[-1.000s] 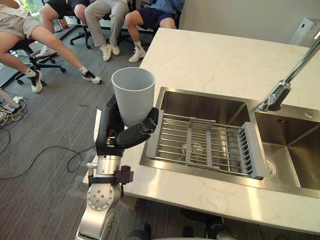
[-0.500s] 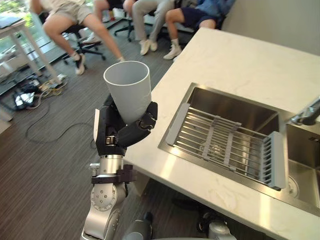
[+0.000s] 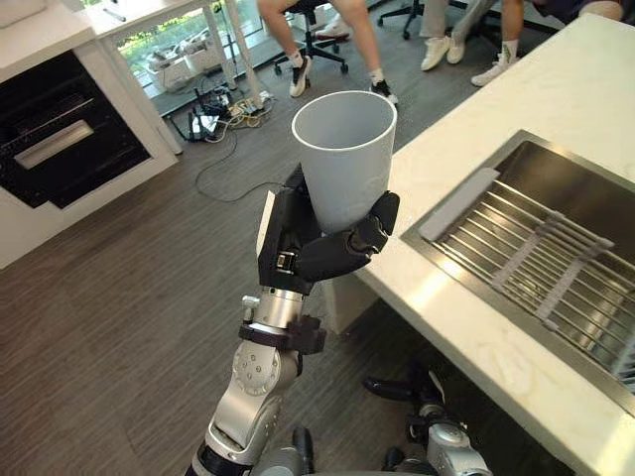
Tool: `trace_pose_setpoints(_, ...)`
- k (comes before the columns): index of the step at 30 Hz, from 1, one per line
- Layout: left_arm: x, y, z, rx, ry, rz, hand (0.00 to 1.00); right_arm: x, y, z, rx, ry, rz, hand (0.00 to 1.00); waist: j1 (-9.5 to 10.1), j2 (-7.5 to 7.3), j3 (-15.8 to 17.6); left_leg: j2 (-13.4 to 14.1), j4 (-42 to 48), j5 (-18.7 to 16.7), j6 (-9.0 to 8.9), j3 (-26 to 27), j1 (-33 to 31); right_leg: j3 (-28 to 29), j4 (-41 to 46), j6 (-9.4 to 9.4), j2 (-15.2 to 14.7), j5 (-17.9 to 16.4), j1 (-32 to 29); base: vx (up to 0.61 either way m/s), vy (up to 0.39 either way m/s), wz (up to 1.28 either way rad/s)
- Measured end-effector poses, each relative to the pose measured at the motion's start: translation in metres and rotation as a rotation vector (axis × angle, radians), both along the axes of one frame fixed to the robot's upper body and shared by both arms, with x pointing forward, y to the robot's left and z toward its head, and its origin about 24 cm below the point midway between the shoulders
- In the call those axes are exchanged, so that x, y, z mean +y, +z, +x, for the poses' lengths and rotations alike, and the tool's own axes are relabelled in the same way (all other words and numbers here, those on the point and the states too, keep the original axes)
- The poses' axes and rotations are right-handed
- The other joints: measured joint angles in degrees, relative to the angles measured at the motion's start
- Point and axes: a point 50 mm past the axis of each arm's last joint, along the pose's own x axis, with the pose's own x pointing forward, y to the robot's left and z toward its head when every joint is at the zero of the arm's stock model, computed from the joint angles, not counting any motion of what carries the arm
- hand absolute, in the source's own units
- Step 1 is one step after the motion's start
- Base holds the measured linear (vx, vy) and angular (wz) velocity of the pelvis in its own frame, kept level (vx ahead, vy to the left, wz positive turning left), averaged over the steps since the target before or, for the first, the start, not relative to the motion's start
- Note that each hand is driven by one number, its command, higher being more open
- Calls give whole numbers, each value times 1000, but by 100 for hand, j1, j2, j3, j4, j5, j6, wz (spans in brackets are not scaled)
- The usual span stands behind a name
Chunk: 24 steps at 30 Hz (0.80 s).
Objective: Walk over to the sink, pick up the cup, carry it to the dishwasher, place the cup inside the dishwasher, then close the dishwasher door
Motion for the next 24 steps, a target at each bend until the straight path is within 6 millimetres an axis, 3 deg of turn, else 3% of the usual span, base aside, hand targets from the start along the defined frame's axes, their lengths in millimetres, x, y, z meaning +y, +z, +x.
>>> trace_pose_setpoints(5,1,-13,-1,63,10,16,0,5,-3,-5,16,1,18,100,-18,-42,-27,-216,-16,54,78,-257,28,-301,-464,66,-75,302,408,0,109,34)
trace_pose_setpoints(12,4,-21,-8,93,2,16,0,9,-6,-9,35,41,7,100,31,-62,-93,-250,-371,324,128,-594,167,-655,-576,77,-52,340,621,-19,-3,24)
trace_pose_setpoints(15,10,-21,-13,105,23,10,0,3,-7,-11,51,57,-18,100,103,-92,-86,-305,-416,298,144,-621,263,-697,-178,10,-173,180,550,-21,28,12)
trace_pose_setpoints(18,27,-17,-14,85,91,10,0,-27,-3,-18,46,143,-58,100,77,-107,-68,-417,-293,160,261,-841,339,-693,1072,-76,-580,-6,275,-9,83,42)
trace_pose_setpoints(19,38,-13,-16,62,141,11,0,-38,3,-18,17,160,-85,100,45,-141,-47,-505,-112,21,389,-1026,337,-545,1704,-92,-774,4,144,19,97,56)
trace_pose_setpoints(21,48,-8,-18,25,205,36,0,-49,12,-12,-51,145,-97,100,-32,-230,28,-546,71,-48,458,-1275,331,121,2495,-281,-802,-41,-270,64,80,65)
trace_pose_setpoints(22,50,-8,-18,21,217,49,0,-50,14,-11,-70,134,-94,100,-64,-180,44,-525,130,-66,458,-1408,264,346,2505,-246,-671,-234,-367,68,20,96)
trace_pose_setpoints(23,51,-8,-17,13,231,68,0,-50,18,-7,-107,112,-88,100,-152,-174,51,-490,257,-86,459,-1722,107,813,2293,-226,-315,-549,-518,34,-19,100)
trace_pose_setpoints(24,51,-8,-17,11,236,77,0,-48,20,-2,-128,102,-87,100,-174,-179,73,-492,312,-83,461,-1886,48,1193,2069,-197,-61,-637,-659,47,-43,118)
